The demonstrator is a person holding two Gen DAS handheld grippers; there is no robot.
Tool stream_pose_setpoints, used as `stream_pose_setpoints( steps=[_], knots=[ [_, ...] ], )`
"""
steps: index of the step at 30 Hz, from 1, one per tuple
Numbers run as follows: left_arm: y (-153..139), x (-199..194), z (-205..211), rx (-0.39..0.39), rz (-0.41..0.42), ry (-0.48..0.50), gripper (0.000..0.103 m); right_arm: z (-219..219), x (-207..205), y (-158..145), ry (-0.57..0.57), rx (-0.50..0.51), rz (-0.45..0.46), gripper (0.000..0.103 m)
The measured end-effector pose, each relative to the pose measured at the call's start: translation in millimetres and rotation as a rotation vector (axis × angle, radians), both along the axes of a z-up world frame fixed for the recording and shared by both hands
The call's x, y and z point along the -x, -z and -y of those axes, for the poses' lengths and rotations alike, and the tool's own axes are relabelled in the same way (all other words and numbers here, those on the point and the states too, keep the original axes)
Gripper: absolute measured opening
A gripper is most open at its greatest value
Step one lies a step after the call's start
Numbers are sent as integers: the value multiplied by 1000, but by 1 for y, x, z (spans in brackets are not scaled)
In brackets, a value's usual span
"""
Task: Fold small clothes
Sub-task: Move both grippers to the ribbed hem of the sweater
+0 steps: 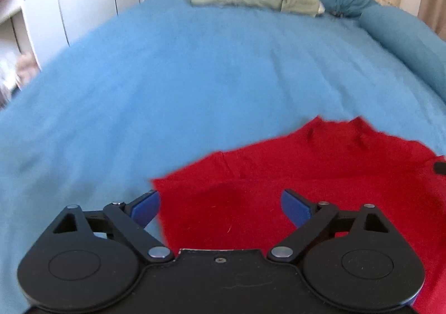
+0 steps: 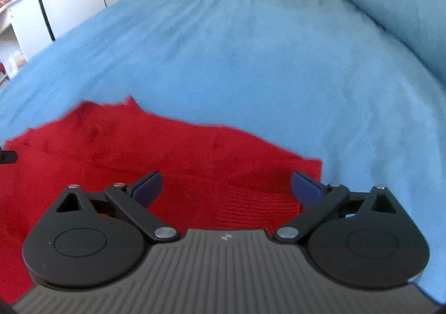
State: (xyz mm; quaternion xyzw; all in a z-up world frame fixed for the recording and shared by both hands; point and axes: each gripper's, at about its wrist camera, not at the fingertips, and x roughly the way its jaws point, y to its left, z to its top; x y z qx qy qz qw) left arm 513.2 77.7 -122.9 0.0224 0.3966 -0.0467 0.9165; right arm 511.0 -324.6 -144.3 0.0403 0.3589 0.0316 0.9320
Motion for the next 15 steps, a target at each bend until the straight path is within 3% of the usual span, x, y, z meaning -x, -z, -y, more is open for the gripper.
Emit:
stream_pose_setpoints(
  steps=[3, 7, 11, 15],
  knots=[
    [-33, 44, -11, -15, 16, 6, 96, 6, 40, -43, -25, -20, 54, 103],
    [-63, 124, -30, -7, -13, 14, 96, 13, 112, -85, -62, -16, 60, 103],
    [-67, 196, -38, -28, -65, 30, 96, 15, 189, -94, -61, -29, -20, 103],
    [-54, 256, -43, 4, -133, 21, 91, 11, 264, -80, -8, -35, -114, 103]
  ],
)
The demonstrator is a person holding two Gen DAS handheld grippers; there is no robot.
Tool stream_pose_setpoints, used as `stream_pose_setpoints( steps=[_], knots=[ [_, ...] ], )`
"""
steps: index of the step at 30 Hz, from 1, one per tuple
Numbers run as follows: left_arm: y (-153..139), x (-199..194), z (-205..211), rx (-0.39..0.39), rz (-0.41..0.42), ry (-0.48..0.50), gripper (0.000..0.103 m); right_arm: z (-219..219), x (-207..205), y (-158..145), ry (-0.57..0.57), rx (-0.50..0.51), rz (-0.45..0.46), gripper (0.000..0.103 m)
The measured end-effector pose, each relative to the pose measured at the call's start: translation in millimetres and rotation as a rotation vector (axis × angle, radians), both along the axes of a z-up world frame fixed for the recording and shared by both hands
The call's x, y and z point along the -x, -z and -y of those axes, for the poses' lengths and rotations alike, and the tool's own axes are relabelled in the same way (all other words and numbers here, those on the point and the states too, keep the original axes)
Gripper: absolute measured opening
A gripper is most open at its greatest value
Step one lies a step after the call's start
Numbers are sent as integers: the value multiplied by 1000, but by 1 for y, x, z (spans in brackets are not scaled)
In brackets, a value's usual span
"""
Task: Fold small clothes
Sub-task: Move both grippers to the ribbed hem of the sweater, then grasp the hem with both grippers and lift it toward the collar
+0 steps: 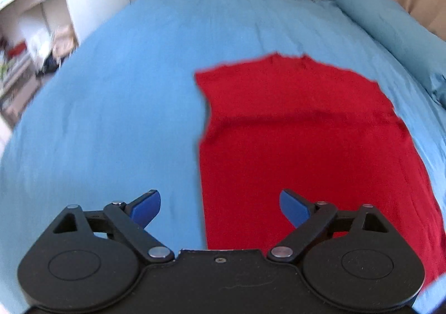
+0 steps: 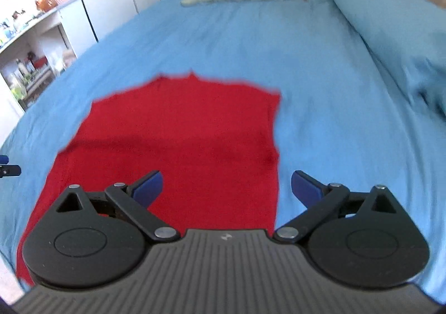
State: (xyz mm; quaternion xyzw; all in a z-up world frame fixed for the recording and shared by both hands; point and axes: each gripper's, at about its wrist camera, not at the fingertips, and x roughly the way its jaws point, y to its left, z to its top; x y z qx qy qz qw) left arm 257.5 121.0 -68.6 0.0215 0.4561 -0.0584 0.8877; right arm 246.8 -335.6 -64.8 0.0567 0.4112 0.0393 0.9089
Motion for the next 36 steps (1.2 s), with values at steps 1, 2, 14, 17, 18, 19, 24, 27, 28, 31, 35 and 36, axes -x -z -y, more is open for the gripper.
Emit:
stream_pose_setpoints(
  steps=[1, 2, 14, 17, 18, 19, 24, 27, 28, 31, 35, 36],
  knots=[
    [5, 14, -1, 9, -23, -5, 89, -2, 19, 7, 20, -4, -37, 103],
    [9, 26, -1, 10, -42, -5, 86, -2, 35, 12, 31, -7, -66, 103],
    [65, 99, 15, -15, -224, 40, 55, -25, 129, 72, 125, 51, -309, 90],
    [72, 108, 16, -19, -226, 44, 54, -22, 135, 79, 152, 47, -336, 84],
    [74, 112, 13, -18, -228, 43, 54, -20, 136, 81, 158, 42, -348, 82],
    [75, 114, 12, -18, -229, 42, 54, -19, 138, 84, 163, 38, -360, 80],
    [80, 109, 16, -12, -239, 40, 53, -19, 145, 92, 166, 24, -386, 71],
    [81, 106, 16, -8, -248, 49, 50, -19, 145, 94, 170, 4, -388, 58],
    [82, 105, 17, -11, -250, 52, 49, -20, 144, 95, 165, -8, -390, 53],
    [82, 104, 17, -9, -258, 53, 39, -25, 141, 96, 144, -10, -395, 38],
    [78, 101, 21, -5, -275, 55, 9, -28, 135, 95, 133, -24, -403, 23],
    [76, 101, 21, -7, -275, 47, 8, -28, 134, 93, 126, -19, -403, 22]
  ],
)
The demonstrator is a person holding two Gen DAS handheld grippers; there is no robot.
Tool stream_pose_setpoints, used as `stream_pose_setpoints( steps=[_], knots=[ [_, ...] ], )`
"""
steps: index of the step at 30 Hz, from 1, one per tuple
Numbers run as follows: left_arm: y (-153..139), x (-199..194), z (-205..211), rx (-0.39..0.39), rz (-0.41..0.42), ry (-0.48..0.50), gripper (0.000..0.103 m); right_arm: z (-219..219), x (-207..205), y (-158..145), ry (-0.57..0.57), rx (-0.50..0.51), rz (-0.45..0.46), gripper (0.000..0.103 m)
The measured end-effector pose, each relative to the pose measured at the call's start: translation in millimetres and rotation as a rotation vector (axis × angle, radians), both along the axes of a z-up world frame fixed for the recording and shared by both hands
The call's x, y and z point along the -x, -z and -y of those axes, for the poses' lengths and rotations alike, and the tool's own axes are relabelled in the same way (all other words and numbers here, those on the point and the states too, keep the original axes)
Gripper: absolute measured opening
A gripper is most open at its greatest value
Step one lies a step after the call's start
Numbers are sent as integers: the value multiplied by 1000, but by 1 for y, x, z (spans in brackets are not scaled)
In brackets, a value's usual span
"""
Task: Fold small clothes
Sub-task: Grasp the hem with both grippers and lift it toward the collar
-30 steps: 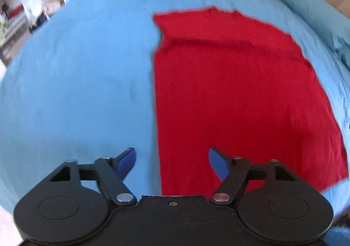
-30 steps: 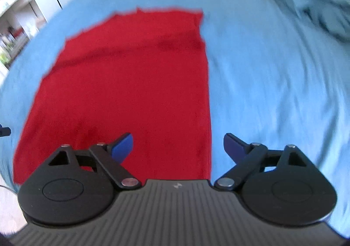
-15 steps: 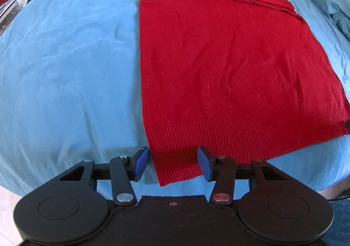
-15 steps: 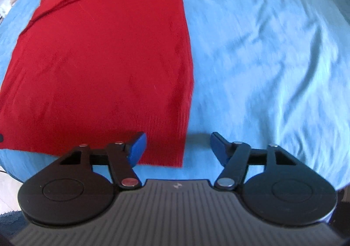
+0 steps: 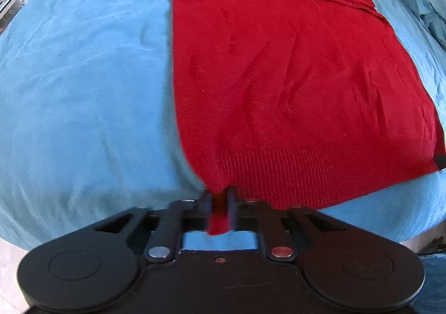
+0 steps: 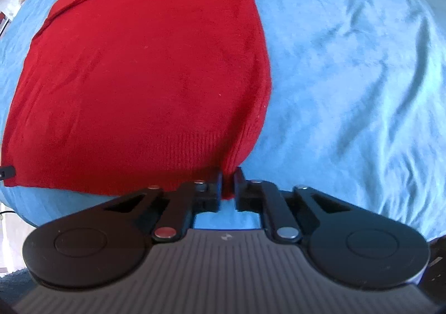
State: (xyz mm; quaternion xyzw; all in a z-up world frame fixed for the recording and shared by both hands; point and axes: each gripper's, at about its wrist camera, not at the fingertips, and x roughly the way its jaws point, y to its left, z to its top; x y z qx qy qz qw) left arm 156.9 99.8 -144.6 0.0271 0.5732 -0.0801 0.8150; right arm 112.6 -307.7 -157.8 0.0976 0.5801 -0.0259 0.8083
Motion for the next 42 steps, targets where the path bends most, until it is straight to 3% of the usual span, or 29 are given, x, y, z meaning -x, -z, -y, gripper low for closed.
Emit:
stream_pose_setpoints(
  steps=[6, 12, 17, 22, 26, 29, 32, 37, 42],
  knots=[
    [-33, -3, 1, -2, 10, -27, 6, 8, -1, -34, 17, -22, 18, 22],
    [-115, -32, 1, 65, 77, -94, 6, 19, -22, -110, 28, -115, 112, 22],
    [-187, -82, 7, 92, 251, -124, 6, 26, -68, -178, 65, -188, 275, 21],
    [-212, -150, 21, 106, 413, -109, 6, 42, -144, -207, 109, -262, 431, 21],
    [-198, -223, 37, 108, 516, -110, 6, 48, -224, -202, 125, -288, 492, 21],
    [-168, -280, 40, 106, 543, -129, 6, 54, -284, -181, 152, -291, 512, 21],
    [-123, -332, 45, 92, 528, -173, 6, 60, -339, -144, 185, -289, 514, 21],
    [-47, -398, 41, 83, 433, -270, 6, 67, -412, -60, 212, -261, 464, 21],
    [-14, -430, 33, 107, 381, -350, 7, 65, -438, -19, 194, -226, 442, 22]
  ],
)
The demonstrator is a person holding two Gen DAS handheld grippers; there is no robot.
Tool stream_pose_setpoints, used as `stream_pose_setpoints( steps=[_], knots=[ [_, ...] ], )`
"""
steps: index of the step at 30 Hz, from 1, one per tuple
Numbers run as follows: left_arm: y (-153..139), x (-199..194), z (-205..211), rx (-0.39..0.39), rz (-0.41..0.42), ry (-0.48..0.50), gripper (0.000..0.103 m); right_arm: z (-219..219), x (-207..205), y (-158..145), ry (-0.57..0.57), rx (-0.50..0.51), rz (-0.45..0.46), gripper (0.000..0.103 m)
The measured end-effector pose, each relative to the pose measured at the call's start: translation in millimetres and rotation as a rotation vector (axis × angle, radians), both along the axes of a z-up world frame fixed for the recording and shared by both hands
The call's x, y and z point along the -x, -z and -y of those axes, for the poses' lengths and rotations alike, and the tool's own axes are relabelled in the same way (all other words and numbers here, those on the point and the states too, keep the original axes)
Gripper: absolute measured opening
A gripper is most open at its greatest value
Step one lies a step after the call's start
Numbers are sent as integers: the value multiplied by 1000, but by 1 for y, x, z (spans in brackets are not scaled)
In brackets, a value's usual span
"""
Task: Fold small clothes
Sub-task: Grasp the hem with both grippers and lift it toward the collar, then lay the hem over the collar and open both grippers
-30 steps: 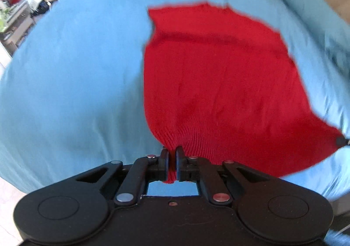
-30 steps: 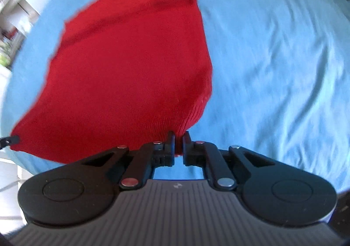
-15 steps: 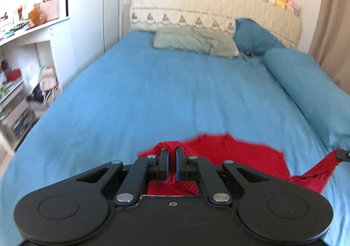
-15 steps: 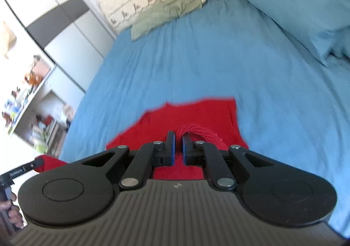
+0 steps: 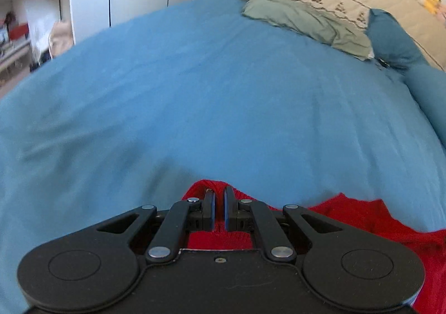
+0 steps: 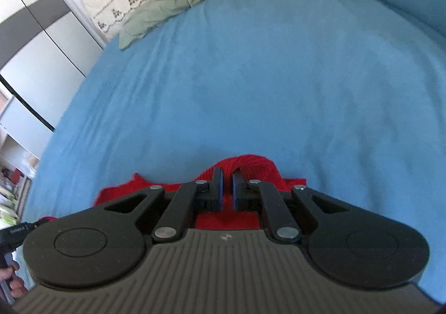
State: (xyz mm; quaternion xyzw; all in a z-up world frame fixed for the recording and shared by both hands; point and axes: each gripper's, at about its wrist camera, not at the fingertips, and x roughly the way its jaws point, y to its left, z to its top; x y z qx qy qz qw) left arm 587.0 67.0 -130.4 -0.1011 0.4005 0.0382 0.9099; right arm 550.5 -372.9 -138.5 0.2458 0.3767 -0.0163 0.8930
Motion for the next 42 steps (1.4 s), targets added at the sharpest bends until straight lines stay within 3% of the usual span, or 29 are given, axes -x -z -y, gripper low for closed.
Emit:
stream_pose_setpoints(
  steps=[2, 3, 4, 5, 6, 7, 11, 12, 14, 18, 22, 26, 37, 42],
  knots=[
    [2, -5, 3, -14, 2, -6, 16, 0, -5, 2, -21, 23, 13, 26],
    [-1, -5, 5, -27, 10, -6, 38, -2, -5, 0, -29, 42, 28, 31],
    [-4, -3, 6, -36, 18, -5, 53, -4, -4, -4, -42, 54, 39, 41],
    [-11, 3, 9, -45, 34, -7, 75, -5, -2, -9, -48, 66, 48, 71],
    [-17, 9, 9, -59, 58, -3, 77, -7, 4, -16, -42, 75, 67, 95],
    [-25, 19, 11, -83, 84, 14, 77, -9, 12, -22, -45, 82, 93, 99],
    [-38, 61, 27, -132, 83, 128, 79, -32, 40, -36, -162, 108, 100, 99],
    [-36, 72, 32, -132, 65, 170, 84, -40, 50, -34, -191, 116, 89, 99],
    [-23, 90, 40, -134, 16, 231, 90, -56, 63, -25, -241, 139, 54, 99],
    [16, 113, 53, -166, -82, 309, 90, -75, 78, 8, -273, 161, -35, 100],
    [41, 122, 53, -211, -99, 335, 92, -77, 87, 26, -254, 175, -18, 100],
    [47, 116, 51, -219, -111, 324, 103, -87, 85, 29, -264, 198, -15, 103],
    [47, 107, 56, -214, -139, 312, 103, -88, 88, 32, -263, 217, -22, 103],
    [31, 105, 65, -271, -139, 311, 103, -91, 91, 10, -282, 228, -16, 103]
  ],
)
